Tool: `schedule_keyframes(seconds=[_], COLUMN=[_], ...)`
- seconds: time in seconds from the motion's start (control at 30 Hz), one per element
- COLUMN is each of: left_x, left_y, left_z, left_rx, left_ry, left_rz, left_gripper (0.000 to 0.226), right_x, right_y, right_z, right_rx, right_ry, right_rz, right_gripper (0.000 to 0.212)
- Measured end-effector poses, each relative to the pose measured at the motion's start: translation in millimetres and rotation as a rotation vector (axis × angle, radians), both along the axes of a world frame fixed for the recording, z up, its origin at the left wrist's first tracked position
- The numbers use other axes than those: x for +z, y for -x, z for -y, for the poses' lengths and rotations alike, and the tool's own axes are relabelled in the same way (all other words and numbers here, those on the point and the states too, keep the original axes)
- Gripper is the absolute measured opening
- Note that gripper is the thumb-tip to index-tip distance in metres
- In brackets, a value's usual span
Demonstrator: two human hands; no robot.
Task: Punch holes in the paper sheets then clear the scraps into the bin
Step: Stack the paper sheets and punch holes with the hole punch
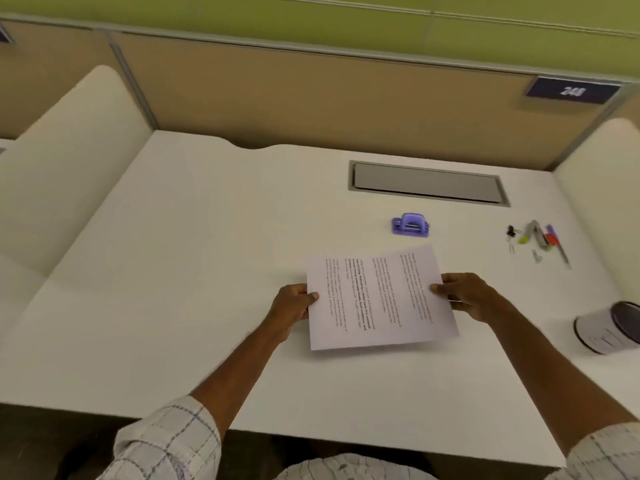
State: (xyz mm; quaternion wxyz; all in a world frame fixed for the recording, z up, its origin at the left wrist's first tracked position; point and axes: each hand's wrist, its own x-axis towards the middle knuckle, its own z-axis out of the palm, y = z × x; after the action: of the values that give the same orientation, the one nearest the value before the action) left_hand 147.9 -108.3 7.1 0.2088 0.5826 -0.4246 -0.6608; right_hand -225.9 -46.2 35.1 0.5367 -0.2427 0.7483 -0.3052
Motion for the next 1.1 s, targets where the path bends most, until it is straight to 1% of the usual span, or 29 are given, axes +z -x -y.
schedule_keyframes(seconds=[0.13, 0.27, 0.47, 0.7, 0.8, 0.9, 1.1], left_x=[0, -2, 0, 3, 1, -7, -16], left_y=[44, 83, 122, 146, 152, 155, 157], left_z=[1, 3, 6, 27, 41, 58, 79], left_rx=[-0.08, -0.081, -0.066, 0.008, 0.024, 0.013, -0.017], left_ry=[0.046, 0.034, 0.032, -0.055, -0.025, -0.015, -0.004], left_rz=[0.064, 0.096, 0.149, 0.153, 0.179, 0.181, 0.195], left_gripper=[0.023, 0.026, 0.029, 0.031, 0.025, 0.012, 0.029], right_x=[-8, -10, -9, -14, -20, -24, -35], right_y=[29, 58, 94, 119, 122, 124, 127], right_z=[-30, -38, -22, 7, 22, 32, 41], right_rx=[-0.119, -0.171, -0.21, -0.241, -0.253, -0.292, -0.286], right_ry=[-0.002, -0.002, 0.014, -0.002, 0.013, 0.021, 0.008], right_rz=[0.035, 0.057, 0.068, 0.04, 0.048, 0.047, 0.063], right_gripper=[0.014, 0.02, 0.023, 0.021, 0.014, 0.018, 0.018])
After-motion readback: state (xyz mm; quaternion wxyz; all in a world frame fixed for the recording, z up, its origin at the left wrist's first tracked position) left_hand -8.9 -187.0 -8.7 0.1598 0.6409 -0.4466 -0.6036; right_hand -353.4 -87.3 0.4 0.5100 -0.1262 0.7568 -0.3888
